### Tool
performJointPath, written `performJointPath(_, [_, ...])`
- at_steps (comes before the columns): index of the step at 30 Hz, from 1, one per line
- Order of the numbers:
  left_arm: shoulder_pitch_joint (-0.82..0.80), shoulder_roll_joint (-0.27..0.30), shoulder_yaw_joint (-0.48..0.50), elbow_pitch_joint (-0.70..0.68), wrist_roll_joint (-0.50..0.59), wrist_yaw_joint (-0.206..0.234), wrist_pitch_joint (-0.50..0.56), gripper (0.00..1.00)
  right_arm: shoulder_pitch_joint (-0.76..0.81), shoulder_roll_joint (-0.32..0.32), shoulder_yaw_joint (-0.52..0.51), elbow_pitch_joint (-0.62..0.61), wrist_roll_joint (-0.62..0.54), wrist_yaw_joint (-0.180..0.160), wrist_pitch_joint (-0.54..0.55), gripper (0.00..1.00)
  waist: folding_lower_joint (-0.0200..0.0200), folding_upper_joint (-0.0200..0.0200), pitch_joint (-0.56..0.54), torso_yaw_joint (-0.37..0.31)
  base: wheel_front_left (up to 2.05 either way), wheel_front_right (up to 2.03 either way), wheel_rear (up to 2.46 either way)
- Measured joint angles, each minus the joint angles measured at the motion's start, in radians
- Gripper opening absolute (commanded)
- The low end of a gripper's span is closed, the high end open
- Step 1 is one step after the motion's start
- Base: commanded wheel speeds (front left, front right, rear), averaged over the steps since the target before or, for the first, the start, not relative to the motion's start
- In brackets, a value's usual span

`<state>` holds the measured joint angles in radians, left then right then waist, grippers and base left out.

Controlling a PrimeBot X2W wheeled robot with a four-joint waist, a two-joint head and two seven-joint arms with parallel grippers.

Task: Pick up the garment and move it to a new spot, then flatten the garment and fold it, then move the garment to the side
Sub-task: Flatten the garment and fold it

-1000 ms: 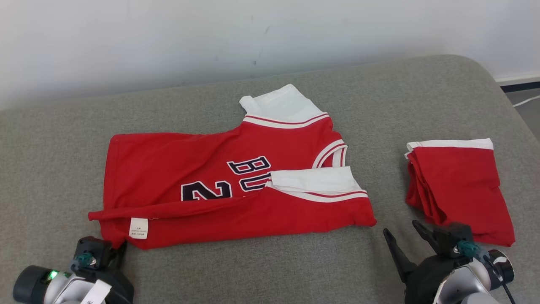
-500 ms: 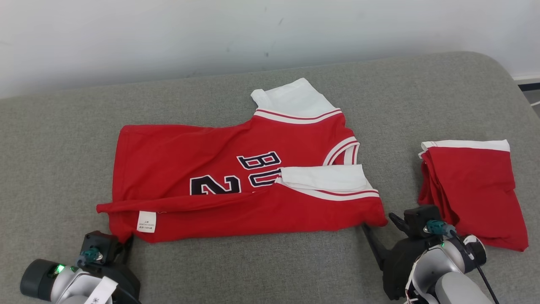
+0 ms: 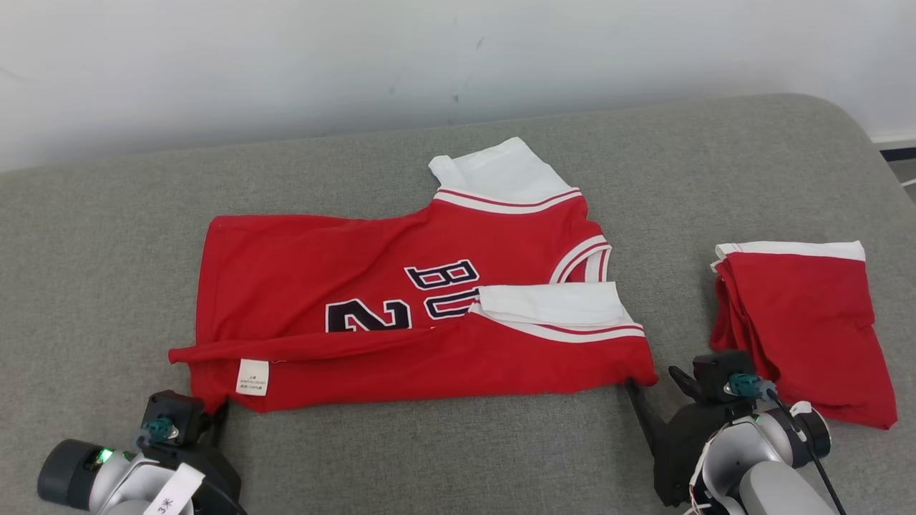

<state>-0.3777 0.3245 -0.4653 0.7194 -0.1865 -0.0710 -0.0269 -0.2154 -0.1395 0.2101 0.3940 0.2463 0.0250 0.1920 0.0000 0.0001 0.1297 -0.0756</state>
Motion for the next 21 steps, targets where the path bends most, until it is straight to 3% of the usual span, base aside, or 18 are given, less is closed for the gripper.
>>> performJointPath(3, [0.0,0.0,-0.002,-0.004,0.0,0.0,0.0,0.0,-0.003,0.001,0.001,0.013,0.003,0.0,-0.008,0.88,0.0001,-0.0001,0.004,0.003,0.0,0.0,0.0])
performJointPath(5, [0.0,0.0,-0.002,-0.008,0.0,0.0,0.0,0.0,-0.009,0.005,0.002,0.022,0.007,0.001,-0.008,0.67,0.0,0.0,0.007,0.005,0.0,0.0,0.0])
performJointPath(8, [0.0,0.0,-0.001,-0.011,0.0,0.0,0.002,0.0,-0.034,0.009,0.004,0.034,0.009,0.002,-0.009,0.56,0.0,0.0,0.011,0.007,0.0,0.0,0.0])
performJointPath(11, [-0.003,0.001,0.0,-0.011,0.0,0.0,0.01,0.0,-0.046,0.011,0.005,0.042,0.009,0.002,-0.018,0.75,0.0,0.0,0.013,0.009,0.0,0.0,0.0])
performJointPath(14, [-0.003,0.0,-0.001,-0.012,0.0,0.0,0.01,0.0,-0.048,0.012,0.006,0.056,0.009,0.002,-0.022,0.67,0.0001,0.0,0.015,0.011,0.0,0.0,0.0])
performJointPath(15, [-0.003,0.0,-0.001,-0.013,0.0,0.0,0.01,0.0,-0.05,0.013,0.006,0.058,0.009,0.002,-0.026,0.59,0.0,0.0,0.015,0.012,0.0,0.0,0.0])
performJointPath(17, [-0.005,0.001,-0.001,-0.013,-0.001,0.0,0.01,0.0,-0.06,0.014,0.005,0.062,0.016,0.002,-0.028,0.64,0.0,0.0,0.016,0.013,0.0,0.0,0.0])
performJointPath(19, [-0.009,0.001,0.0,-0.012,-0.005,0.0,0.011,0.0,-0.063,0.014,0.004,0.063,0.022,0.003,-0.035,0.83,0.0,0.0,0.016,0.014,0.0,0.0,0.0])
performJointPath(20, [-0.013,0.001,0.0,-0.009,-0.007,-0.001,0.014,0.0,-0.062,0.015,0.004,0.064,0.023,0.003,-0.038,0.83,0.0001,0.0,0.016,0.014,0.0,0.0,0.0])
performJointPath(21, [-0.017,0.001,0.0,-0.007,-0.007,-0.001,0.015,0.0,-0.062,0.015,0.003,0.065,0.026,0.003,-0.043,0.76,0.0001,-0.0001,0.016,0.014,0.0,0.0,0.0])
